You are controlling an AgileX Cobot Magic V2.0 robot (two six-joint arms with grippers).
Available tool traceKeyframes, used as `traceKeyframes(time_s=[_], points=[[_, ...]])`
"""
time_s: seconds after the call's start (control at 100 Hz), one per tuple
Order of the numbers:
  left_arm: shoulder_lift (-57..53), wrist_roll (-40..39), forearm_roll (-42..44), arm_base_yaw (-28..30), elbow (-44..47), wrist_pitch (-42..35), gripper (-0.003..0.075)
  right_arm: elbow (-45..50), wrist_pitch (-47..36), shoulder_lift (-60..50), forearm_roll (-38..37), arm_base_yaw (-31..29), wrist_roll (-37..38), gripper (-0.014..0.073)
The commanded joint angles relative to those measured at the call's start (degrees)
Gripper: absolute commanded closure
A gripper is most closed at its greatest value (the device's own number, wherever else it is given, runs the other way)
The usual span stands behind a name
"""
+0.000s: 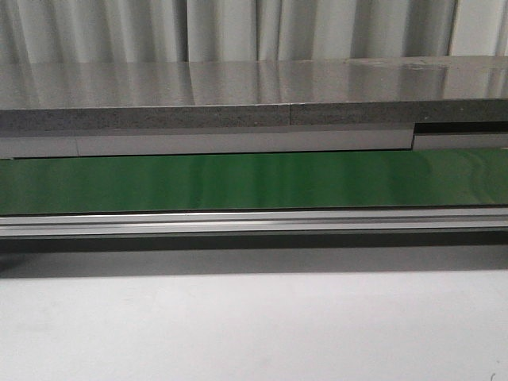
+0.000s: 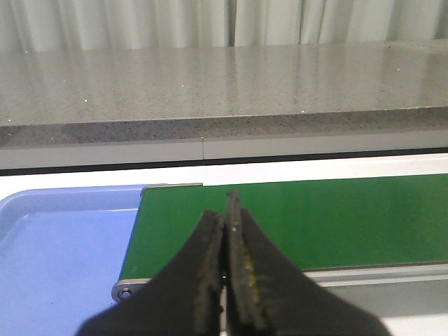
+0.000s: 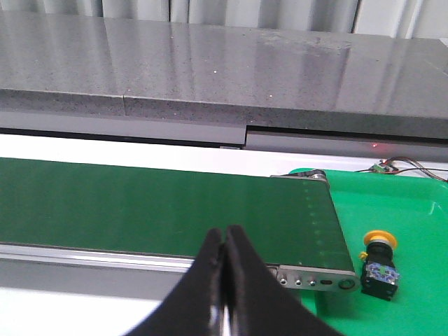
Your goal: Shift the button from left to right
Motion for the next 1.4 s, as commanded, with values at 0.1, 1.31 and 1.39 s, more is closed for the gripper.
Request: traceKeyframes(time_s=[0.1,1.31,1.39], points=[[0.5,-0.1,-0.4,-0.3,-1.6,-4.5,0.0741,-1.4,-3.7,0.6,0.9,-0.1,-0.2,0.0662],[0.4,-0.1,-0.4,-0.3,-1.6,-4.3,0.0741,21.0,-22.9,-9.8,-16.5,11.4,24.2,0.0662],[0.4,-0.1,-0.4,-0.3,-1.6,-4.3,0.0741,21.0,-22.6,-9.8,-16.5,11.4,24.2,0.0662]])
